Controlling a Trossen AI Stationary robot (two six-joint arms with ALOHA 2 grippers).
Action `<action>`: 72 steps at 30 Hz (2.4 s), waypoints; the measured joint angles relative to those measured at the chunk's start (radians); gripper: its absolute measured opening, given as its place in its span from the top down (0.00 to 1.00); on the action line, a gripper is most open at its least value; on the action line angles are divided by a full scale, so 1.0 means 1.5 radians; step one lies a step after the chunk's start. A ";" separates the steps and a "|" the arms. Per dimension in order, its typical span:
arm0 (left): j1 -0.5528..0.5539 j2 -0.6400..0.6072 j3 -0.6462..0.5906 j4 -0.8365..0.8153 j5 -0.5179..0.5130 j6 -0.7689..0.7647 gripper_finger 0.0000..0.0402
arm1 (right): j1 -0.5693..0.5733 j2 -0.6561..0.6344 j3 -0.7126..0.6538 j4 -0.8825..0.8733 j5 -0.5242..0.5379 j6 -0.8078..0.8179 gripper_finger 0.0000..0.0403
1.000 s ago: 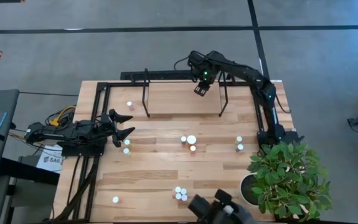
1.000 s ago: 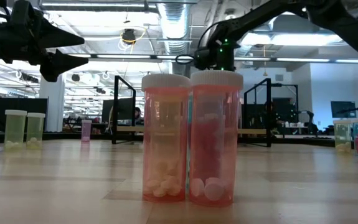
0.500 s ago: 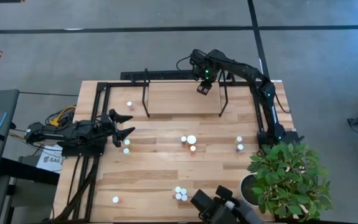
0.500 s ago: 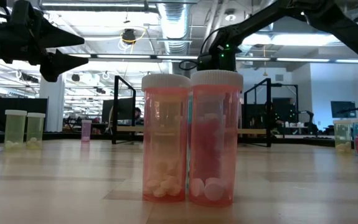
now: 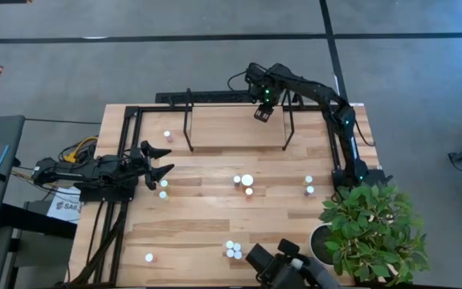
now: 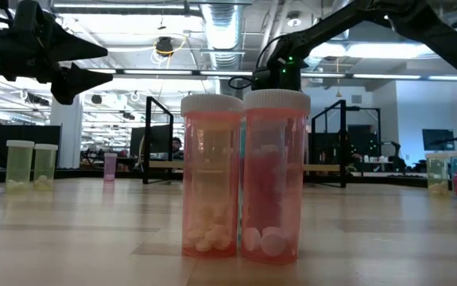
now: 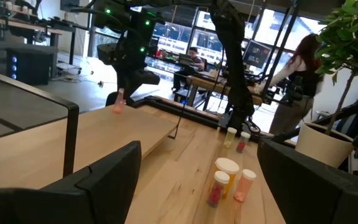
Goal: Pick and place medicine bottles onto shelf by color
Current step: Put the pink pill bottle on the shelf, then put the large orange pill bottle on the shelf
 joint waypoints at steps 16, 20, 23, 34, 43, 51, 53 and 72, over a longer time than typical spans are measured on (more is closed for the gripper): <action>0.000 0.000 0.000 0.000 0.000 0.000 0.22 | 0.000 0.000 0.000 0.006 -0.008 0.005 0.52; 0.000 0.000 0.000 0.000 0.000 0.000 0.22 | 0.000 0.000 0.000 0.011 -0.007 0.011 0.49; 0.000 0.000 0.000 0.000 0.000 0.000 0.22 | 0.000 0.000 0.000 0.011 0.003 0.029 0.48; 0.000 0.000 0.000 0.000 0.000 0.000 0.22 | 0.000 0.000 0.000 -0.026 0.024 0.123 0.46; 0.000 0.000 0.000 0.000 0.000 0.000 0.22 | 0.000 -0.001 0.014 -0.069 -0.012 0.160 0.46; 0.000 0.000 0.000 0.000 0.000 0.000 0.22 | 0.012 -0.001 0.063 -0.113 -0.012 0.184 0.46; 0.000 0.000 0.000 0.000 0.000 0.000 0.22 | 0.017 -0.001 0.074 -0.129 -0.012 0.197 0.46; 0.000 0.000 0.000 0.000 0.000 0.000 0.22 | 0.097 0.000 0.116 -0.207 -0.064 0.602 0.46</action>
